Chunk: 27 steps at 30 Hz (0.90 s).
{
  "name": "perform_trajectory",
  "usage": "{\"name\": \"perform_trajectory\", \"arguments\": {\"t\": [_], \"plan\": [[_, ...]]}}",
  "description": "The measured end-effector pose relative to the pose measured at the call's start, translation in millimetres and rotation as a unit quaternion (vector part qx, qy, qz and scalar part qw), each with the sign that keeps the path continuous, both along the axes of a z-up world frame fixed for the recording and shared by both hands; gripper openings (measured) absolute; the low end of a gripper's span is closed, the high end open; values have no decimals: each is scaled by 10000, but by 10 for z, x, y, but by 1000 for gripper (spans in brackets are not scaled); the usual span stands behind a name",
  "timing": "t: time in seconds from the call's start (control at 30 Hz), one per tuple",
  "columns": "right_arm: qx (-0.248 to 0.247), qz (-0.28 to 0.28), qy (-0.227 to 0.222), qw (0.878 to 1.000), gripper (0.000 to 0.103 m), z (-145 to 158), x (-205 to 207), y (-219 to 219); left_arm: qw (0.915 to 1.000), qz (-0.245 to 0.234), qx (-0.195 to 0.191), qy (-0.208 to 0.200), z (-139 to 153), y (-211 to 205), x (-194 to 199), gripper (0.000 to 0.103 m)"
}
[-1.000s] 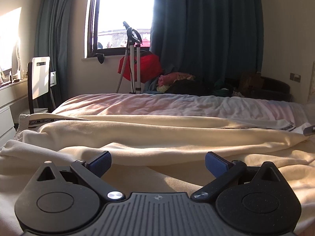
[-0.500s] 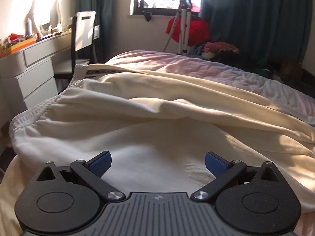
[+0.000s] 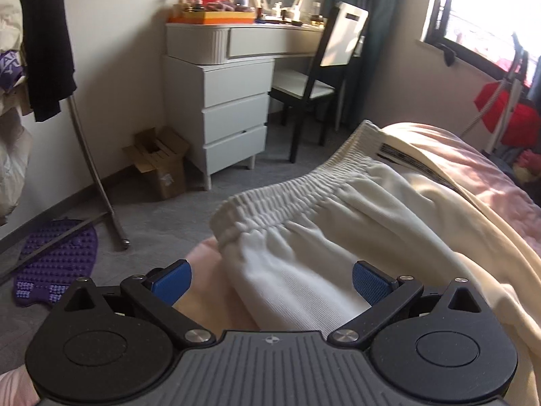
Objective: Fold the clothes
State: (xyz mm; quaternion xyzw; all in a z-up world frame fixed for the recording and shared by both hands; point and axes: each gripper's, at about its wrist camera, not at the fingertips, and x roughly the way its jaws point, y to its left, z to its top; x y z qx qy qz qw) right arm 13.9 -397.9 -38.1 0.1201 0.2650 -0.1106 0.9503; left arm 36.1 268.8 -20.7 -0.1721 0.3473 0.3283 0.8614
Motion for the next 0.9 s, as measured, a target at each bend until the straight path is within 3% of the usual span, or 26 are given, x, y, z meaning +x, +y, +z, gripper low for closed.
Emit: {"name": "perform_trajectory", "arguments": {"t": [0.1, 0.27, 0.53, 0.67, 0.8, 0.9], "plan": [[12, -52, -7, 10000, 97, 3, 11, -21, 9996, 193, -87, 171, -149, 208, 43, 102], [78, -104, 37, 9999, 97, -11, 26, -54, 9947, 392, -909, 265, -442, 375, -32, 102], [637, -329, -37, 9974, 97, -32, -6, -264, 9827, 360, -1780, -364, -453, 465, -309, 102], [1258, -918, -159, 9877, 97, -102, -107, -595, 9694, 250, -2271, -900, -384, 471, -475, 102], [1784, -1640, -245, 9699, 97, -222, -248, -978, 9463, 96, -2936, -1351, -390, 481, -578, 102], [2118, -2198, -246, 9520, 97, -380, -392, -1253, 9310, 58, -3338, -1475, -454, 504, -564, 101]]}}
